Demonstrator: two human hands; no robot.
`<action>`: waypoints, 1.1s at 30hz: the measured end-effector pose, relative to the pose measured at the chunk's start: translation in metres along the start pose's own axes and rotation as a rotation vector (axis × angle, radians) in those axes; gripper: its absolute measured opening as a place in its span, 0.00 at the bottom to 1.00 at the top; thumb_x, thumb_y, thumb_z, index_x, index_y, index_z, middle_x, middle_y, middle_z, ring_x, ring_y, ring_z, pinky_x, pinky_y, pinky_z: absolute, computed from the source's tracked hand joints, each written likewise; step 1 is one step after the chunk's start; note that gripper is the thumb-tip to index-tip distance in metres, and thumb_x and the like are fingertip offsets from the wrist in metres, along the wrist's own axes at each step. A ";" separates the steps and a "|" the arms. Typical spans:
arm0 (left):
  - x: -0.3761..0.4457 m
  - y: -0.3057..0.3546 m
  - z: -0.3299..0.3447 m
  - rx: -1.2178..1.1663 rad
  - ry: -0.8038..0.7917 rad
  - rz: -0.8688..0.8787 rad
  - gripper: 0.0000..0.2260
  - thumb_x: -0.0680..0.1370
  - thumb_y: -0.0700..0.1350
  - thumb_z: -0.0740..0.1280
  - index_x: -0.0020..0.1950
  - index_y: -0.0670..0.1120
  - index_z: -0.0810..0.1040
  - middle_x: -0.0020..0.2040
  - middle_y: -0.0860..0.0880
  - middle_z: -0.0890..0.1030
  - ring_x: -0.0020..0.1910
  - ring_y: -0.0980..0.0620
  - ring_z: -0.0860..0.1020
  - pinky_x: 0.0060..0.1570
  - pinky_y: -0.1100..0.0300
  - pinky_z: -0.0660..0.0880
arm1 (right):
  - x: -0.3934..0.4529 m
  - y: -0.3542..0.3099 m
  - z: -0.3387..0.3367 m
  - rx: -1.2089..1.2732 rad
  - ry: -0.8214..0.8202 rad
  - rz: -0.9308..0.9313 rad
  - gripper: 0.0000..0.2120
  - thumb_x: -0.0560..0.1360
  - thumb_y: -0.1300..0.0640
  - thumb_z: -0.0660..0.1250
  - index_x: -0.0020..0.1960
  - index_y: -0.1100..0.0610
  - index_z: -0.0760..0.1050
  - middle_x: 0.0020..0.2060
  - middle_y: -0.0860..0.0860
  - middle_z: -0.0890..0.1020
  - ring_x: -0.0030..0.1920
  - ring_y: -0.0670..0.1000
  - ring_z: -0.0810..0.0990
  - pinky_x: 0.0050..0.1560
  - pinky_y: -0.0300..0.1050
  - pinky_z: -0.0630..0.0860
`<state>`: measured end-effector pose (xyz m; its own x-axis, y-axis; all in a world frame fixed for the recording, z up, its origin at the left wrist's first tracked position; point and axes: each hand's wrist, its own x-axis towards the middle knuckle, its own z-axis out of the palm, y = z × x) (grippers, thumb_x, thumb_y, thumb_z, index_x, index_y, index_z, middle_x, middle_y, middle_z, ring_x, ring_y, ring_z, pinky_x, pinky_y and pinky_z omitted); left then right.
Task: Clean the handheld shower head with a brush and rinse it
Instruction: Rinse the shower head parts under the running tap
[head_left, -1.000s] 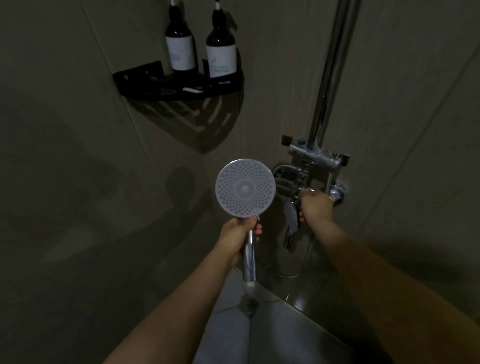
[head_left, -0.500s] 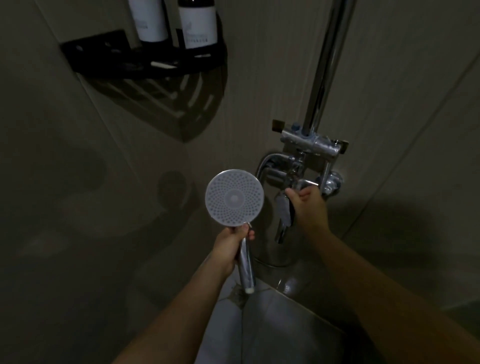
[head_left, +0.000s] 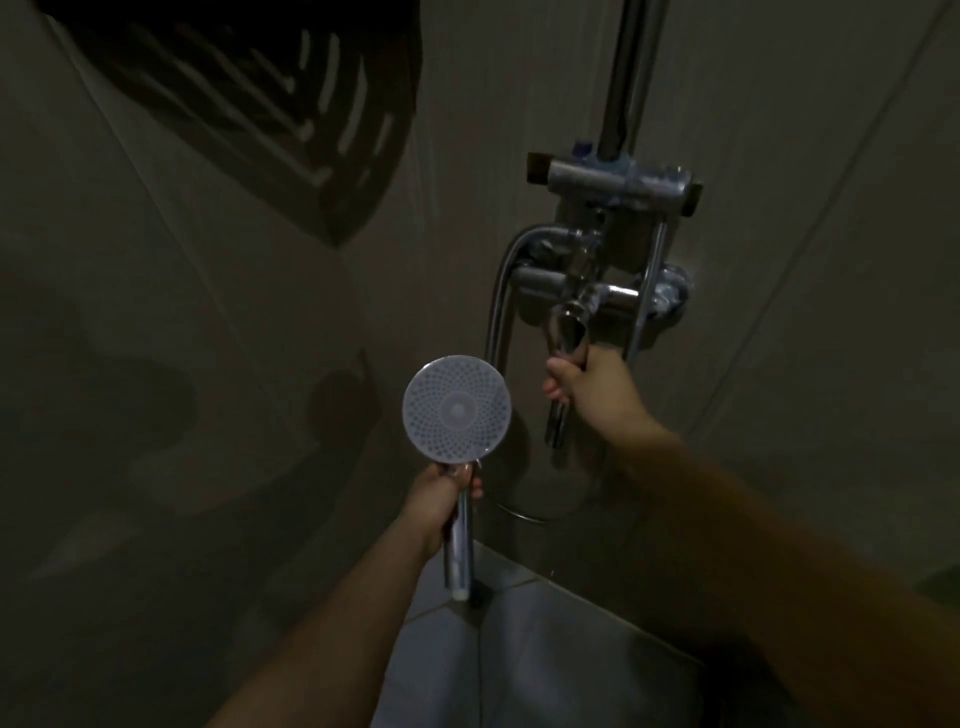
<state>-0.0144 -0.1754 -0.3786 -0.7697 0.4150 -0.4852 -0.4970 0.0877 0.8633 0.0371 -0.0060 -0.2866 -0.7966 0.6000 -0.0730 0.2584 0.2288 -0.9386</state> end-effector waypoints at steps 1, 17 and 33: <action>0.007 -0.007 -0.006 0.040 -0.013 0.002 0.06 0.80 0.37 0.59 0.45 0.43 0.73 0.39 0.46 0.76 0.37 0.52 0.75 0.36 0.62 0.75 | 0.002 0.003 0.001 -0.017 0.020 -0.031 0.09 0.79 0.60 0.60 0.40 0.56 0.74 0.32 0.51 0.78 0.30 0.43 0.78 0.39 0.38 0.74; 0.116 -0.057 -0.018 0.719 -0.343 0.225 0.08 0.77 0.40 0.60 0.37 0.44 0.72 0.29 0.46 0.71 0.23 0.53 0.67 0.24 0.65 0.66 | -0.011 0.014 0.016 -0.070 0.150 -0.290 0.09 0.81 0.56 0.56 0.53 0.61 0.69 0.31 0.55 0.74 0.29 0.50 0.74 0.32 0.40 0.74; 0.140 -0.070 -0.010 0.898 -0.391 0.332 0.12 0.78 0.41 0.61 0.34 0.41 0.72 0.28 0.44 0.71 0.24 0.51 0.68 0.26 0.62 0.67 | -0.001 0.021 0.020 -0.066 0.265 -0.308 0.12 0.80 0.51 0.58 0.39 0.53 0.66 0.32 0.52 0.73 0.32 0.47 0.72 0.34 0.40 0.72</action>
<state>-0.0916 -0.1325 -0.5085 -0.5495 0.7930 -0.2631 0.3225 0.4919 0.8087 0.0321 -0.0174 -0.3127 -0.6761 0.6703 0.3059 0.0705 0.4721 -0.8787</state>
